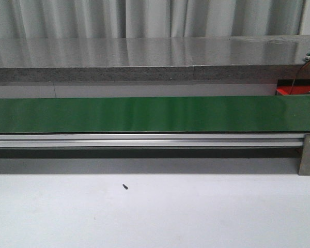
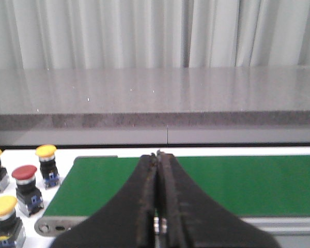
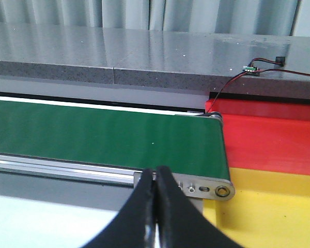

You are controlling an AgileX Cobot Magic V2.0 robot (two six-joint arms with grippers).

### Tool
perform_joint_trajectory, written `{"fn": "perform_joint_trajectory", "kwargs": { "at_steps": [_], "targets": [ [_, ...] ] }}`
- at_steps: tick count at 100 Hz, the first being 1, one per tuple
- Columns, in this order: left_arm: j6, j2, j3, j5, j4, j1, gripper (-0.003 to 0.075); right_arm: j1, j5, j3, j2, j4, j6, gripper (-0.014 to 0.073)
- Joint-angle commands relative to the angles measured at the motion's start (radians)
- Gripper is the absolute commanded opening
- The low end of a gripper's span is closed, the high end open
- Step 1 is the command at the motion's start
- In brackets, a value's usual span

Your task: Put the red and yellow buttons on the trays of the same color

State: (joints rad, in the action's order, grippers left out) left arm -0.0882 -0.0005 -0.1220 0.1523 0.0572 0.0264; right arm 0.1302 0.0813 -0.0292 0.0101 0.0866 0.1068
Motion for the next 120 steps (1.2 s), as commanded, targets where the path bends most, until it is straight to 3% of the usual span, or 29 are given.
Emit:
{"fn": "perform_joint_trajectory", "kwargs": {
  "at_steps": [1, 24, 59, 94, 104, 111, 120],
  "targets": [
    [-0.006, 0.057, -0.128, 0.025, -0.010, -0.008, -0.0020, 0.001, -0.081, 0.019, 0.014, 0.012, 0.001, -0.0068],
    [-0.006, 0.281, -0.411, 0.349, 0.026, -0.008, -0.0020, 0.001, -0.081, 0.019, 0.014, 0.012, 0.001, -0.0068],
    [-0.006, 0.544, -0.674, 0.646, -0.024, -0.008, -0.0020, 0.001, -0.081, 0.019, 0.014, 0.012, 0.001, -0.0068],
    [-0.006, 0.618, -0.676, 0.699, -0.025, -0.008, -0.0012, 0.001, -0.081, 0.019, 0.014, 0.012, 0.001, -0.0068],
    [-0.004, 0.620, -0.676, 0.712, -0.025, -0.008, 0.0085, 0.001, -0.081, 0.019, 0.014, 0.012, 0.001, -0.0068],
    [-0.001, 0.620, -0.676, 0.723, -0.025, -0.008, 0.0225, 0.001, -0.081, 0.019, 0.014, 0.012, 0.001, -0.0068],
    [-0.001, 0.620, -0.676, 0.730, -0.025, -0.008, 0.0459, 0.001, -0.081, 0.019, 0.014, 0.012, 0.001, -0.0068]
  ]
}}
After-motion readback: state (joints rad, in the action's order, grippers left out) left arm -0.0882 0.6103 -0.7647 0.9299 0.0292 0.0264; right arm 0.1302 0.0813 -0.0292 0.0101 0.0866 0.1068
